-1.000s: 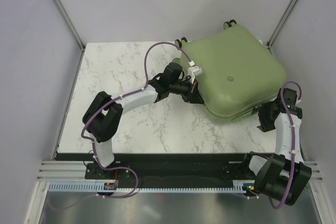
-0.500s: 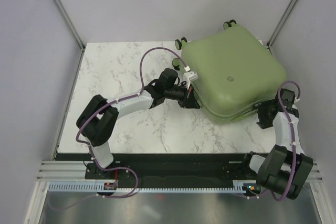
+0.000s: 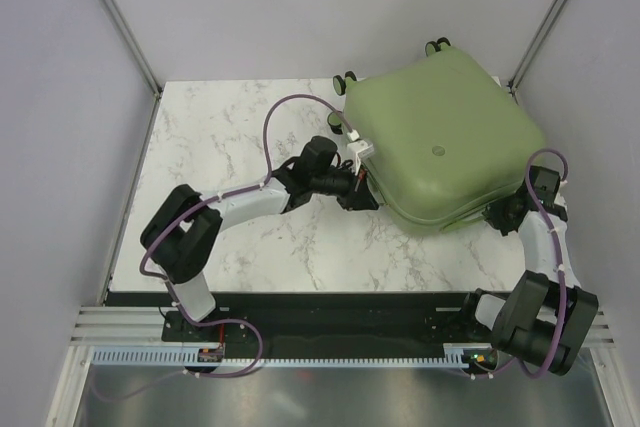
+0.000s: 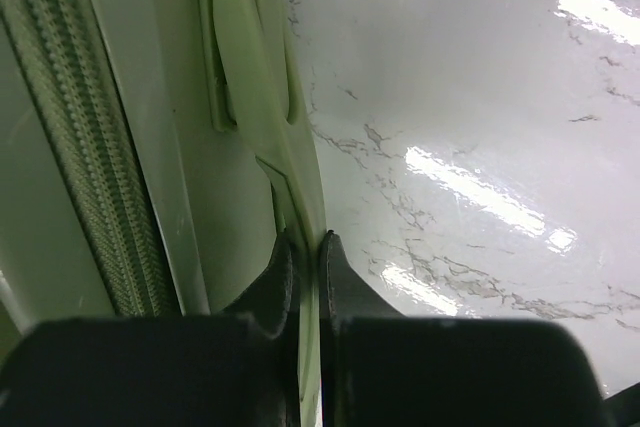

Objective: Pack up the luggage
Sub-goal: Zip the luggage at the center of the board.

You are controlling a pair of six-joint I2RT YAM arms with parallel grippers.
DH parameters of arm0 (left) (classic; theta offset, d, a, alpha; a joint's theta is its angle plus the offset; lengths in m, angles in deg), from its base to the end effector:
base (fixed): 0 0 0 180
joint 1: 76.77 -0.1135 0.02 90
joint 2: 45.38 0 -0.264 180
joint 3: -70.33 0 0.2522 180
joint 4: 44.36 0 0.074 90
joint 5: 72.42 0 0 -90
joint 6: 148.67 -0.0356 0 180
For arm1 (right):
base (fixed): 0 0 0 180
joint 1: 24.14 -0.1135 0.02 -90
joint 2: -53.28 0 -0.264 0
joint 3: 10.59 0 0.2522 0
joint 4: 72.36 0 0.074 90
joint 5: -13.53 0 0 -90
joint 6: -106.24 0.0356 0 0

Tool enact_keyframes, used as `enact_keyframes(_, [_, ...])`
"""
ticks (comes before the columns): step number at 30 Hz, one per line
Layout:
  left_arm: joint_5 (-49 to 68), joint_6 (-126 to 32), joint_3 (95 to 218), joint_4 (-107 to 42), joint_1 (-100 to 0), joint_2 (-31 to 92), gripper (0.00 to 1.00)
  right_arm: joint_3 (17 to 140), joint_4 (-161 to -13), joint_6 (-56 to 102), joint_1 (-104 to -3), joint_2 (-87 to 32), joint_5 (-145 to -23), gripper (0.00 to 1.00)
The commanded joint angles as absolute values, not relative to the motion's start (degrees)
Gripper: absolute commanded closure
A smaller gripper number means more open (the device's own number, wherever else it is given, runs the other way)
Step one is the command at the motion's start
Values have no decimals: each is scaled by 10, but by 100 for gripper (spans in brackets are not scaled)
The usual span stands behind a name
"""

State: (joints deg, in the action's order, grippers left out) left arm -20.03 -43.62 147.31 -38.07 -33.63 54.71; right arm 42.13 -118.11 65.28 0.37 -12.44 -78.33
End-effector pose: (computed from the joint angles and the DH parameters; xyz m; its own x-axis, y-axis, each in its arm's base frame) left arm 0.2677 -0.2807 0.2243 -0.5873 0.2685 -0.7635 0.8047 0.2943 -0.5155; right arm 0.1952 -0.0877 0.2037 -0.2084 0.9245 -0.3191 0.8492 0.3329 0.4100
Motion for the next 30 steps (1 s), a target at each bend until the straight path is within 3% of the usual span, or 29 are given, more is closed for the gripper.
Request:
enact_keyframes(1, [-133,-458,1452,-370,-346,503,98,434,-1193,659,11,-134,-709,100])
enact_keyframes(9, [-8,-434,1388,-432,-412,456,98,465,-1215,641,12,-133,-663,100])
enact_keyframes(30, [17,-407,1507,-460,-557,575,98,486,-1207,620,11,-133,-657,100])
